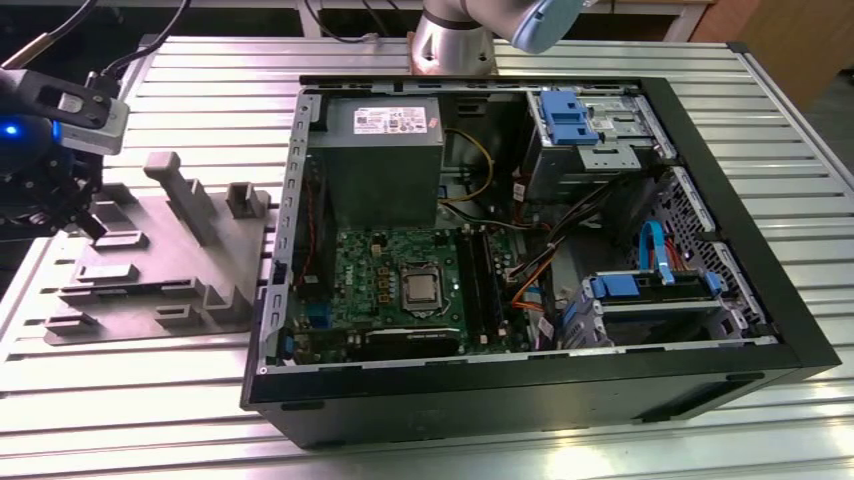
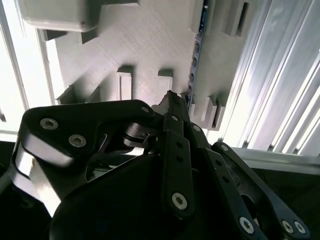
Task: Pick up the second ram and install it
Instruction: 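Pick up the second ram and move it above second insertion slot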
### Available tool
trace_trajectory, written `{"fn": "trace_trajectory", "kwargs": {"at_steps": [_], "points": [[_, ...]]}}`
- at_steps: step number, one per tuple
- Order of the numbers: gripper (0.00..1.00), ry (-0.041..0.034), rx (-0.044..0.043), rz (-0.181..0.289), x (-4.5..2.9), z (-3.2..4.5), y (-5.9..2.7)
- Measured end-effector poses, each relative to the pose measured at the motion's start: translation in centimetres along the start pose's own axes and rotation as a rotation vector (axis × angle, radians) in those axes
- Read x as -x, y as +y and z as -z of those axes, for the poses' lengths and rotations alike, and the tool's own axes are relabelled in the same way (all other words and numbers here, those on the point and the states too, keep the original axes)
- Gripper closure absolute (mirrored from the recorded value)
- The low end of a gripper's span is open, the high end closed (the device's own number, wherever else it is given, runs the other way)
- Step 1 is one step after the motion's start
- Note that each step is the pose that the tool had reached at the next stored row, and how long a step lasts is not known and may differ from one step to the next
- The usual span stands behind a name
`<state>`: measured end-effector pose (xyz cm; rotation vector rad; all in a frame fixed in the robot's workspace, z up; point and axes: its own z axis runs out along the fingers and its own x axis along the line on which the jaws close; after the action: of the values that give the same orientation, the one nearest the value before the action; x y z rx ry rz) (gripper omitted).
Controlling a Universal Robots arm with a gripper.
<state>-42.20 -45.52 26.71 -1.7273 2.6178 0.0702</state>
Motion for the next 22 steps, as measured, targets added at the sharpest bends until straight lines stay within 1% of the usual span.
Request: {"fn": "trace_trajectory", "kwargs": {"at_steps": [19, 20, 22], "points": [[0.90, 0.0122, 0.0098, 0.345, -0.01, -0.42, -0.02], [0.90, 0.0132, 0.0101, 0.354, -0.01, -0.44, -0.02], [0.90, 0.0140, 0.0104, 0.355, -0.02, -0.44, -0.01]]}}
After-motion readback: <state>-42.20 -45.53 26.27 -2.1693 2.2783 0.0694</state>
